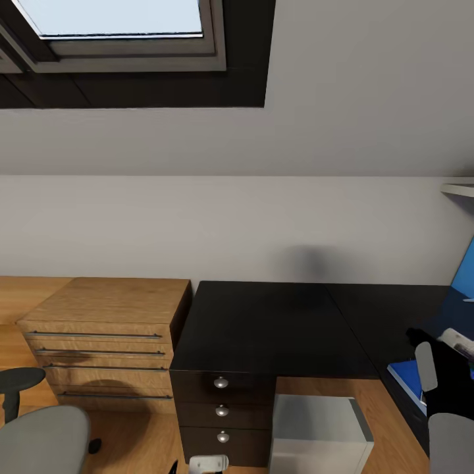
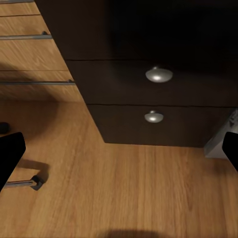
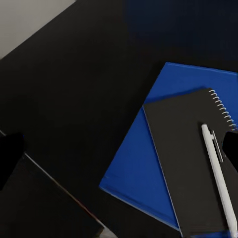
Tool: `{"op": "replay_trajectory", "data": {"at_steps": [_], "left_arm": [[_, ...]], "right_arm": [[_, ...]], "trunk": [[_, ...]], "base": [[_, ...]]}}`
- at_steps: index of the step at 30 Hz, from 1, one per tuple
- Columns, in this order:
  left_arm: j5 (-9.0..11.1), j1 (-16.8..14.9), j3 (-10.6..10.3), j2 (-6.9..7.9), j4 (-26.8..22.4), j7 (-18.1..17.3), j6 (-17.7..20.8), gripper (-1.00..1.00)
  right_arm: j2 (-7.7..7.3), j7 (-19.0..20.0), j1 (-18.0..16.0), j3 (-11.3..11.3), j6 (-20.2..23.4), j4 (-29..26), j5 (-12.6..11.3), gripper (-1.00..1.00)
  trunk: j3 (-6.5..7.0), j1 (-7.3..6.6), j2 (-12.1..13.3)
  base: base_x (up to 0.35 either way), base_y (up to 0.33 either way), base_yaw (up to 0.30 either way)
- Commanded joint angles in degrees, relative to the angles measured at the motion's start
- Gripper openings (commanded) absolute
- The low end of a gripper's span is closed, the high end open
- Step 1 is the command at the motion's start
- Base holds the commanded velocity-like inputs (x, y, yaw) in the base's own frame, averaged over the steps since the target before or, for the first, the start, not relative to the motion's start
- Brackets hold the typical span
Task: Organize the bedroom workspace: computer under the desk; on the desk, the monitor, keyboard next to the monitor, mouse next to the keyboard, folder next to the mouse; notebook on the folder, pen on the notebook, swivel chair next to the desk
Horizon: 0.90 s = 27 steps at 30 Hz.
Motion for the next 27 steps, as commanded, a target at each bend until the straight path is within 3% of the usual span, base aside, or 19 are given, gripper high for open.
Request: {"op": "replay_trajectory", "data": {"at_steps": [1, 2, 3, 9, 15, 22, 27], "left_arm": [[0.6, -0.1, -0.5, 0.04, -0.1, 0.2, -0.6, 1.00], [0.6, -0.1, -0.8, 0.04, -0.1, 0.2, -0.7, 1.00], [0.6, -0.1, -1.2, 0.04, -0.1, 0.2, -1.0, 1.00], [0.6, -0.1, -1.9, 0.05, 0.4, 0.3, -2.4, 1.00], [0.3, -0.8, -1.0, -1.90, -0.4, 0.1, -3.8, 1.00], [0.3, -0.7, -1.3, -4.09, -0.9, 0.0, -3.8, 1.00], [0.3, -0.7, -1.3, -4.17, -0.9, 0.0, -3.8, 1.00]], "right_arm": [[0.93, -0.5, 0.5, 0.1, 0.2, -1.0, -0.3, 1.00], [1.88, -0.6, 0.9, 0.1, 0.2, -1.8, 0.0, 1.00], [3.86, -0.7, 1.7, 0.2, 0.3, -3.3, 0.9, 1.00], [9.52, -0.7, 2.8, 0.3, 0.3, -5.9, 6.0, 1.00], [9.86, 1.2, 3.4, -0.3, -1.6, -7.8, 4.3, 1.00], [9.22, 3.4, 3.8, -0.5, 0.7, -10.1, 3.3, 1.00], [9.31, 5.0, 3.8, -0.6, 1.6, -11.7, 3.2, 1.00]], "trunk": [[-0.08, 0.01, -0.1], [-0.08, 0.01, -0.1], [-0.08, 0.01, -0.1], [-0.08, 0.01, -0.1], [-0.08, 0.01, -0.1], [-0.08, 0.01, -0.1], [-0.08, 0.01, -0.1]], "base": [[0.000, 0.000, 0.000], [0.000, 0.000, 0.000], [0.000, 0.000, 0.000], [-0.024, 0.000, 0.000], [0.000, 0.000, 0.000], [0.000, 0.000, 0.000], [0.000, 0.000, 0.000]]}}
